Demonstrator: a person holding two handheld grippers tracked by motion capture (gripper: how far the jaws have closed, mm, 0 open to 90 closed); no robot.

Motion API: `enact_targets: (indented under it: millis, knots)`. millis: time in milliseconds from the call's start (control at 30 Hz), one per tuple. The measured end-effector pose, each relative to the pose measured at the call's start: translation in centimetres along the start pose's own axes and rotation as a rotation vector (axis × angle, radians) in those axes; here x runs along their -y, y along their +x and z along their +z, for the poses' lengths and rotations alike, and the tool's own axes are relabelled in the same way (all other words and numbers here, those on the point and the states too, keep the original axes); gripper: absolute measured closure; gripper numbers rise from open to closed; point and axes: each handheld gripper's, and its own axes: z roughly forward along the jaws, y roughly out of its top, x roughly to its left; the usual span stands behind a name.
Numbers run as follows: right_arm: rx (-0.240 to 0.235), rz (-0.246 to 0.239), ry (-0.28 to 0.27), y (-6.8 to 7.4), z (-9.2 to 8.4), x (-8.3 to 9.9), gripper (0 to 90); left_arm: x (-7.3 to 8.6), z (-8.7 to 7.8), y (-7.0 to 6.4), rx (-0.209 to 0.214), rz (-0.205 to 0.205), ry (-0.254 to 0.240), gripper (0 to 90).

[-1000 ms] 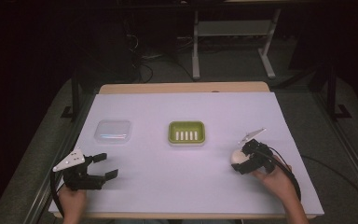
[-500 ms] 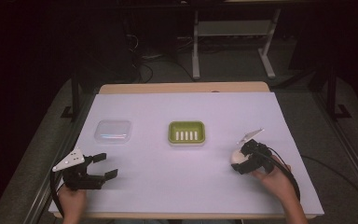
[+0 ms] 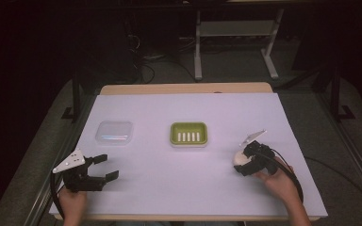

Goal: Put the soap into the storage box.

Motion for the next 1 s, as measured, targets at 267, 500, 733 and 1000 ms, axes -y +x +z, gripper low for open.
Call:
enact_targets:
  millis: [267, 500, 733, 1000]
  knots:
    - [-0.011, -0.017, 0.0, 0.1, -0.4, -0.1, 23.4, 0.0, -0.2, 0.0, -0.003, 0.0, -0.002, 14.5]
    - [-0.024, -0.023, -0.009, 0.2, -0.8, -0.1, 23.4, 0.0, -0.2, 0.0, -0.004, 0.0, -0.006, 14.5]
    - [-0.029, -0.026, -0.018, 0.2, -1.4, -0.2, 23.5, 0.0, -0.2, 0.0, -0.006, -0.001, -0.005, 14.5]
    - [-0.054, -0.02, -0.058, 0.1, -2.2, -0.8, 23.5, 0.0, -0.3, -0.1, -0.006, 0.001, -0.008, 14.5]
